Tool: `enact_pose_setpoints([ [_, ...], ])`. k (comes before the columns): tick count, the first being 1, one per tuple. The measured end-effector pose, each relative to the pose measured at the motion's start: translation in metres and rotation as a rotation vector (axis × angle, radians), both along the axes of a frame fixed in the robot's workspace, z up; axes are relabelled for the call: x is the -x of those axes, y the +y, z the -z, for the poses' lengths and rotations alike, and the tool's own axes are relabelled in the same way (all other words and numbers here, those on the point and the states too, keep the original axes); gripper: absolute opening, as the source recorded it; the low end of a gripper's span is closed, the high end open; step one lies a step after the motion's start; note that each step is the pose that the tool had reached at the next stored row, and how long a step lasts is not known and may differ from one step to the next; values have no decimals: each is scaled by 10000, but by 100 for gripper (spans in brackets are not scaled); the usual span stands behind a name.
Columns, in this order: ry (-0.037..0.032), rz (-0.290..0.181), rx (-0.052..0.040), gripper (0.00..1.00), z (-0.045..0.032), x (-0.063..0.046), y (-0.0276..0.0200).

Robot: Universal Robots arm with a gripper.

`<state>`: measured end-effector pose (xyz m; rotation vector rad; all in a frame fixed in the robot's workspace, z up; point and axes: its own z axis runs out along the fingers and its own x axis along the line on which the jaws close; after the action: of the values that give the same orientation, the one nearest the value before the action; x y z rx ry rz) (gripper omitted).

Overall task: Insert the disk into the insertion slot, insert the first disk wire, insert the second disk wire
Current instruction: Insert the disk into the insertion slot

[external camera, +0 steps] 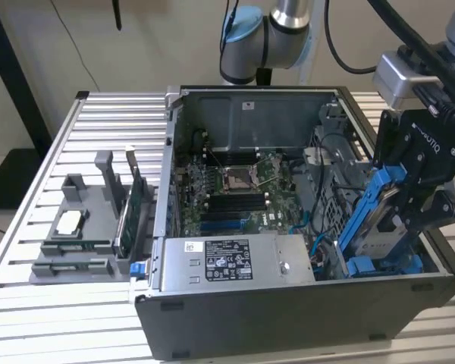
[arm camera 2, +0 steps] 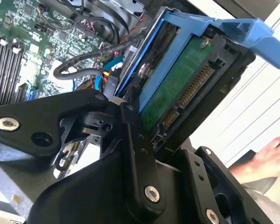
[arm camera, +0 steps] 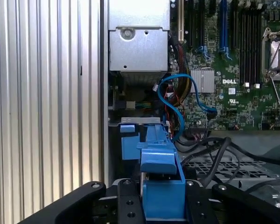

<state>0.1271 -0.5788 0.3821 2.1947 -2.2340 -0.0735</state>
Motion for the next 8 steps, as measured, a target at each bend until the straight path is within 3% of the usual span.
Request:
enact_pose_setpoints([
  [8, 0, 0, 0, 33, 2, 0, 0],
])
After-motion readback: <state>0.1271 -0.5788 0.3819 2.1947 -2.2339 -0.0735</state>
